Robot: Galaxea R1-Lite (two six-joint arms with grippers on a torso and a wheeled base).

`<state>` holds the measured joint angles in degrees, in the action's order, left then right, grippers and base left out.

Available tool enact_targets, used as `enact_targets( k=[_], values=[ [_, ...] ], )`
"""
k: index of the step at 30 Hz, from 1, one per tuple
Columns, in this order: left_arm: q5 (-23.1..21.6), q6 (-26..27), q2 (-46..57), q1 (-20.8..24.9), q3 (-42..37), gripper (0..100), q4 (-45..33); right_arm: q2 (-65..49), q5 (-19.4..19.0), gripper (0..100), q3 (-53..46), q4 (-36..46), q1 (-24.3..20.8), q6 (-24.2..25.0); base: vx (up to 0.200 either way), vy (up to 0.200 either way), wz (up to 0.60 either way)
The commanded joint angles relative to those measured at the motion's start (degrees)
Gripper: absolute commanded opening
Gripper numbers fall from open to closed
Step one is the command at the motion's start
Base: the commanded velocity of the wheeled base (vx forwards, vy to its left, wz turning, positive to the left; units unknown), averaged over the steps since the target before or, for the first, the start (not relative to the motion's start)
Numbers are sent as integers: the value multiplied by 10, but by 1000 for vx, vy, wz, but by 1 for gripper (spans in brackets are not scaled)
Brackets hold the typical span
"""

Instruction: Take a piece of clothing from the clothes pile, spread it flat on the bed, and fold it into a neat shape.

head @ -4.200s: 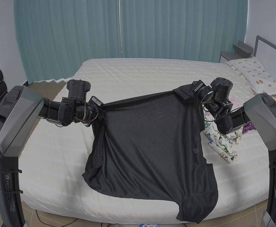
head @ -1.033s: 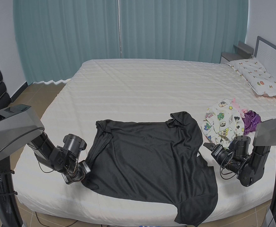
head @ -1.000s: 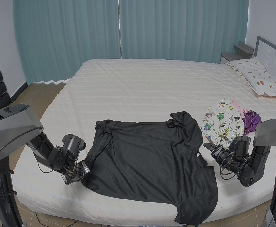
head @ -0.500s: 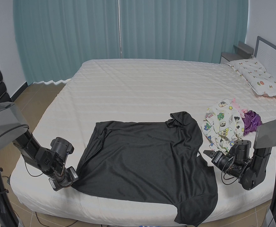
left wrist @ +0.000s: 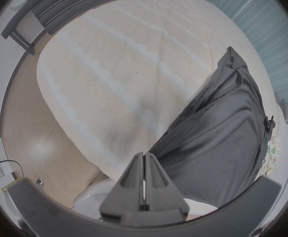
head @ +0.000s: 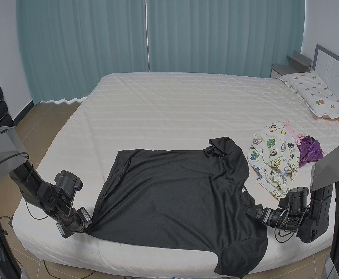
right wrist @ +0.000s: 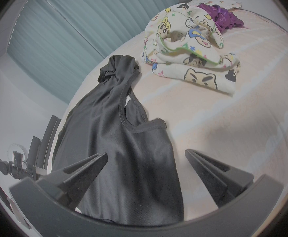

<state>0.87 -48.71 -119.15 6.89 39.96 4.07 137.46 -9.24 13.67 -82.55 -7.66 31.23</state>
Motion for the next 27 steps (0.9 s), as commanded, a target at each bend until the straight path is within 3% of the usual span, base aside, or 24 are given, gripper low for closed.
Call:
enact_targets(
  k=[1, 6, 7, 10, 13, 14, 17, 27],
  values=[
    [0, 3, 1, -4, -2, 0, -2, 13, -10, 100, -14, 0, 4, -13, 0, 0, 0],
    [-1, 16, 1, -4, -9, 0, -2, 24, -32, 100, -14, -14, 6, -17, 0, 0, 0],
    [-1, 18, 1, -4, -10, 0, -3, 25, -32, 0, -16, -17, 7, -18, 0, 0, 0],
    [-1, 20, 0, -4, -10, 0, -4, 18, -31, 0, -28, -16, 7, -22, 0, 0, 0],
    [-1, 20, 1, -4, -10, 0, -6, 14, -31, 0, -52, -16, 12, -59, 0, 0, 0],
    [0, 24, 1, -5, -12, 0, -6, 15, -31, 0, -61, -16, 22, -94, 0, 0, 0],
    [2, 49, 1, -8, -27, 0, -6, 13, -31, 0, -67, -16, 36, -121, 0, 0, 0],
    [5, 74, 2, -8, -41, 0, -28, -33, -31, 0, -93, -9, 55, -147, 0, 0, 0]
  ],
)
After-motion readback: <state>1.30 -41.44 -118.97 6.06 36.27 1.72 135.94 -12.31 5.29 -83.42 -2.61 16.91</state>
